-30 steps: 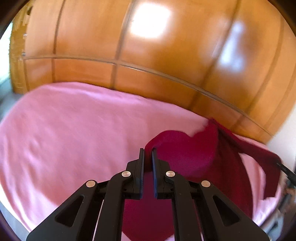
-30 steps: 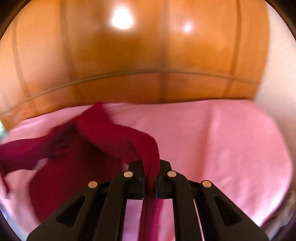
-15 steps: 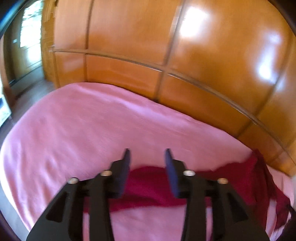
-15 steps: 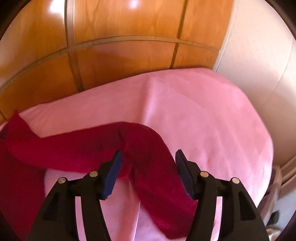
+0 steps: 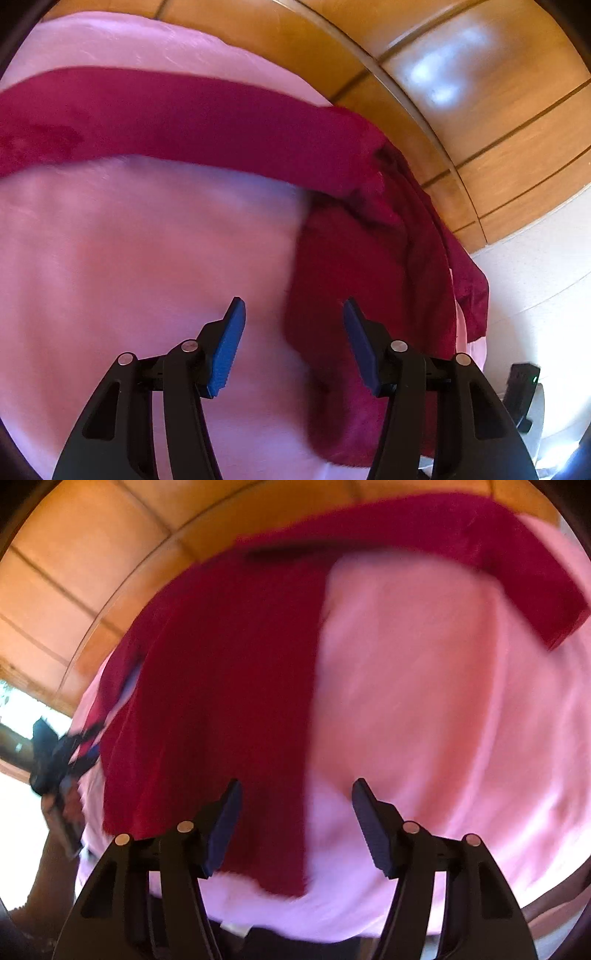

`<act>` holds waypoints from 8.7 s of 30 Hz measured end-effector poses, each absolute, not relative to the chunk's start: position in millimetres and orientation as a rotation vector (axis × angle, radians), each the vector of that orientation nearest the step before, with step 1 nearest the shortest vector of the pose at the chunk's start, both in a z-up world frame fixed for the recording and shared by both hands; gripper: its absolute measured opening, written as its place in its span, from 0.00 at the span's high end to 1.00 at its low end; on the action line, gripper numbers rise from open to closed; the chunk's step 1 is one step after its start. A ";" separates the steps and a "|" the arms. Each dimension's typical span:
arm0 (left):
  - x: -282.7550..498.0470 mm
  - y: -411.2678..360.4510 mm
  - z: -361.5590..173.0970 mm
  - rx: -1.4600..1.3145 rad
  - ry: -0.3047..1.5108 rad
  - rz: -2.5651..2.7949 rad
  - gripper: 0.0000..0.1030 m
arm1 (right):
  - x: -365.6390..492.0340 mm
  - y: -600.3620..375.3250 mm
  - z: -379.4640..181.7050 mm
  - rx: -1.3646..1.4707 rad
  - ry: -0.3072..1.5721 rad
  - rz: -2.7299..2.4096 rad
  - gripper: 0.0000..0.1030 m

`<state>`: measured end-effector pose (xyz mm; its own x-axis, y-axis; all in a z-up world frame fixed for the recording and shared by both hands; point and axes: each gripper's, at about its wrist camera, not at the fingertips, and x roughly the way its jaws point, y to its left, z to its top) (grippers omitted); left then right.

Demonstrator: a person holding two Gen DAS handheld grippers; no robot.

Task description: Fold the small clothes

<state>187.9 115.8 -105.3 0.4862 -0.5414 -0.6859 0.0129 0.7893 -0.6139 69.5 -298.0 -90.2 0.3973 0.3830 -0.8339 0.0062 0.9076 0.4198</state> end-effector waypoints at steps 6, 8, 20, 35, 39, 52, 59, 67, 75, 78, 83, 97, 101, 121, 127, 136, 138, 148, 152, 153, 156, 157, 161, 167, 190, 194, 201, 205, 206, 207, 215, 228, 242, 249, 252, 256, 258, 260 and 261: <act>173.9 105.9 -77.2 -0.469 0.976 -0.350 0.93 | 72.9 -288.0 -82.6 0.288 1.130 0.243 0.91; 165.8 111.1 -57.4 -0.458 0.942 -0.360 0.94 | 69.3 -298.7 -65.6 0.247 1.072 0.240 0.92; 51.7 152.2 -8.3 -0.436 0.940 -0.317 0.98 | 18.7 -354.5 -48.5 0.156 1.055 0.143 0.93; 25.1 128.3 -98.3 -0.627 1.089 -0.347 0.73 | 18.4 -340.4 -97.6 0.083 1.144 0.070 0.92; 25.0 107.0 -104.6 -0.557 1.114 -0.389 0.85 | 17.1 -341.2 -94.2 0.093 1.138 0.075 0.92; 18.7 185.4 -76.8 -0.607 0.963 -0.111 0.36 | 13.4 -347.8 -55.2 -0.014 1.031 -0.046 0.48; 56.4 261.2 -50.7 -0.549 0.823 0.247 0.34 | 51.2 -279.5 -34.1 0.054 0.908 0.137 0.28; 130.5 342.2 -67.5 -0.618 0.851 0.361 0.60 | 97.2 -160.9 -82.5 0.113 1.012 0.401 0.28; 190.7 342.8 -88.6 -0.534 0.934 0.362 0.99 | 99.0 -154.3 -107.1 0.144 1.029 0.420 0.11; 187.6 351.0 -83.0 -0.551 0.898 0.387 0.99 | 104.4 -159.1 -106.8 0.178 1.052 0.462 0.02; 156.3 390.3 -56.8 -0.526 0.794 0.524 0.99 | 107.0 -159.6 -108.0 0.170 1.057 0.492 0.02; 200.7 418.3 -70.1 -0.267 0.939 0.776 0.99 | 100.6 -147.6 -108.6 0.076 1.032 0.418 0.02; 176.2 413.8 -69.1 -0.413 0.923 0.746 0.80 | 98.4 -146.1 -110.6 0.067 1.016 0.412 0.02; 48.2 140.0 -90.5 -0.421 1.083 -0.416 0.61 | 48.5 -347.6 -94.3 0.284 1.013 -0.003 0.40; 54.9 129.6 -96.4 -0.353 1.075 -0.375 0.94 | 29.3 -328.3 -92.5 0.187 1.023 0.050 0.93; 53.3 145.0 -93.8 -0.252 1.084 -0.300 0.95 | 11.0 -324.3 -86.9 0.166 1.063 0.121 0.93; 51.2 147.1 -89.2 -0.237 1.094 -0.315 0.95 | 13.6 -327.6 -87.8 0.166 1.069 0.123 0.93; 75.8 137.5 -30.3 -0.251 0.873 -0.250 0.53 | 30.2 -392.4 -47.0 0.266 0.816 -0.139 0.52; 110.4 95.8 -39.3 -0.207 0.891 -0.271 0.51 | 55.1 -432.3 -45.4 0.301 0.772 -0.312 0.51; 120.6 81.9 -43.9 -0.200 0.902 -0.281 0.51 | 58.7 -455.0 -48.0 0.401 0.758 -0.338 0.47; 135.6 55.8 -54.2 -0.160 0.915 -0.307 0.51 | 70.0 -497.9 -59.1 0.595 0.711 -0.382 0.46; 138.8 52.0 -57.6 -0.148 0.920 -0.309 0.51 | 74.8 -508.0 -62.8 0.628 0.703 -0.390 0.45; 154.9 32.3 -72.0 -0.091 0.956 -0.322 0.51 | 94.6 -539.7 -73.5 0.702 0.688 -0.409 0.45; 169.8 24.5 -94.4 -0.075 1.013 -0.306 0.49 | 128.2 -540.3 -42.7 0.525 0.680 -0.371 0.98; 175.4 20.5 -99.2 -0.058 1.043 -0.313 0.40 | 252.5 -697.0 -21.5 0.872 0.754 -0.558 0.61; 175.0 22.1 -100.1 -0.073 1.038 -0.315 0.40 | 227.7 -690.6 -9.1 0.840 0.619 -0.540 0.33; 174.0 20.7 -100.7 -0.082 1.031 -0.319 0.35 | 173.9 -659.7 -36.1 0.792 0.682 -0.434 0.52; 173.8 18.2 -100.0 -0.071 1.033 -0.308 0.34 | 200.0 -646.1 -65.2 0.794 0.772 -0.377 0.53; 174.1 17.9 -99.8 -0.070 1.035 -0.306 0.34 | 208.1 -647.7 -66.8 0.797 0.777 -0.392 0.46; 174.6 17.4 -99.5 -0.068 1.037 -0.303 0.34 | 221.7 -652.2 -64.4 0.784 0.788 -0.428 0.45; 176.1 15.1 -101.2 -0.069 1.034 -0.281 0.33 | 238.4 -670.4 -54.6 0.860 0.726 -0.456 0.37; 174.3 12.8 -101.1 -0.058 1.031 -0.282 0.30 | 257.6 -639.7 -48.8 0.657 0.793 -0.475 0.93; 168.9 26.5 -93.5 -0.098 1.024 -0.322 0.30 | 200.3 -627.9 -61.7 0.614 0.840 -0.631 0.68; 162.5 67.9 -69.3 -0.154 0.944 -0.240 0.30 | 193.0 -555.5 -14.7 0.493 0.744 -0.488 0.34; 172.4 84.4 -63.4 -0.165 0.923 -0.190 0.30 | 207.5 -496.3 -5.2 0.443 0.748 -0.302 0.32; 188.0 96.4 -58.0 -0.146 0.882 -0.118 0.30 | 237.5 -402.1 -14.3 0.401 0.825 -0.026 0.30; 197.6 103.1 -55.9 -0.127 0.869 -0.085 0.31 | 249.2 -351.9 -26.6 0.370 0.868 0.080 0.30; 206.4 114.5 -56.0 -0.102 0.869 0.000 0.37 | 253.8 -313.6 -39.2 0.327 0.895 0.129 0.30; 211.0 125.0 -57.2 -0.111 0.882 0.041 0.40 | 256.4 -294.7 -48.8 0.306 0.911 0.147 0.30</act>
